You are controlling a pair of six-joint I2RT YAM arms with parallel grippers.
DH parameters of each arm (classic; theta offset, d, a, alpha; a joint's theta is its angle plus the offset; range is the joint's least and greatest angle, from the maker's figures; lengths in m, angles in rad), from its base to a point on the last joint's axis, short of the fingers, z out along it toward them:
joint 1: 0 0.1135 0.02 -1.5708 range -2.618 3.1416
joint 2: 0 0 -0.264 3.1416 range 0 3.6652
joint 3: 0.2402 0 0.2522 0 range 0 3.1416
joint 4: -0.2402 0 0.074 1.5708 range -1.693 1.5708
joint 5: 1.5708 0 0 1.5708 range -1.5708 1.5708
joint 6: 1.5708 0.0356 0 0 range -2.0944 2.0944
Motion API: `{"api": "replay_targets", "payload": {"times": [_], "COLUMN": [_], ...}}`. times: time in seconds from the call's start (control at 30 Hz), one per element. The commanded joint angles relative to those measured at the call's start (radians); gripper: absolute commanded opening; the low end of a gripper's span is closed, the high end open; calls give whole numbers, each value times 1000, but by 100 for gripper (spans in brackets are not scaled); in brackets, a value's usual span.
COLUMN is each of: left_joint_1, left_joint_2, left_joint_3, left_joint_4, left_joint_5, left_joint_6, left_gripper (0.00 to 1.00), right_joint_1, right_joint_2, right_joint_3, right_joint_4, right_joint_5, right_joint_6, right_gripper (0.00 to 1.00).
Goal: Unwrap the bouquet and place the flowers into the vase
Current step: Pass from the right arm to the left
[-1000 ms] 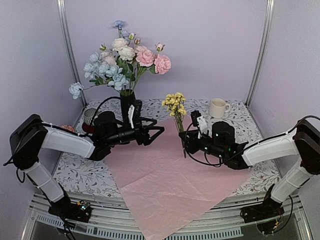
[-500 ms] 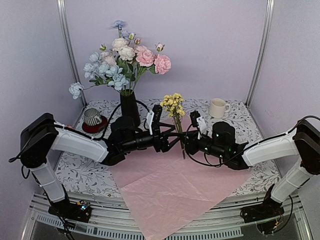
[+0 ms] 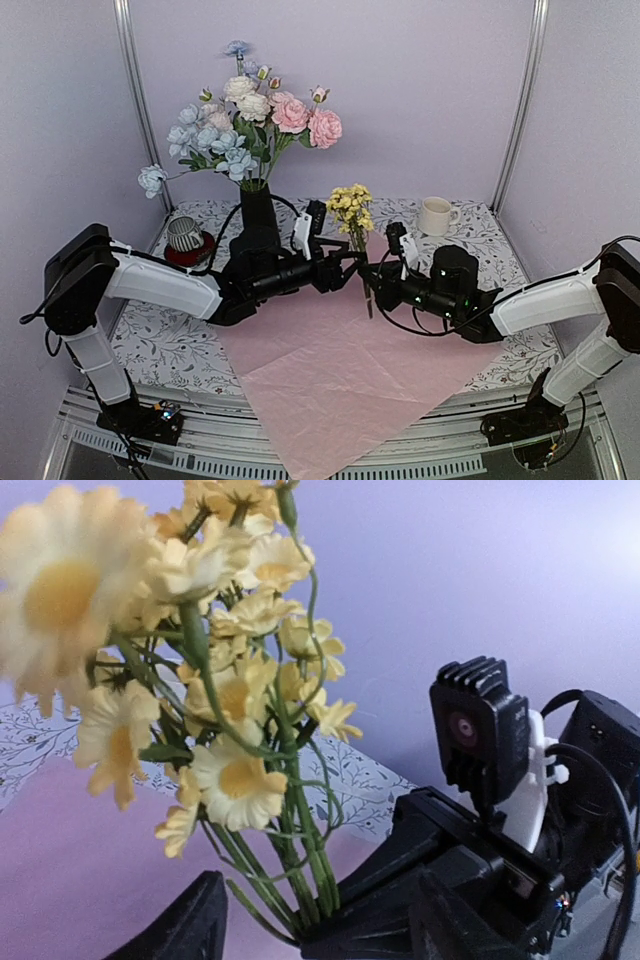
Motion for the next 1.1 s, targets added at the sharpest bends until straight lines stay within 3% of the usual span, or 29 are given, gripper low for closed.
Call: {"api": "replay_targets", "payload": {"times": [0.0,0.13,0.33,0.6,0.7,0.87,1.07], "left_joint_1": [-14,-14,-13,-8,-3,18,88], "left_joint_2": [18,30,47,52,49,17,-86], "left_joint_3": [3,33,79,86,86,54,-8], "left_joint_4": [-11,-31,-86,-91,-92,-77,-106], "left_joint_5": [-32,-9,1,19,24,25,-10], "left_joint_6": [-35,-32,-28,-27,-26,-20,23], "left_gripper": [69,72,56,26,10,8,8], "right_joint_1": [-3,-4,-3,-3,-4,-4,-3], "right_joint_2": [-33,-33,-30,-21,-18,-19,-30], "right_joint_3": [-17,-17,-17,-15,-14,-14,-20], "right_joint_4": [49,51,57,58,59,60,58], "right_joint_5": [-20,-47,-57,-55,-53,-44,-46], "right_joint_6": [-9,-18,-22,-24,-30,-43,-79], "right_gripper": [5,5,6,10,23,41,51]}}
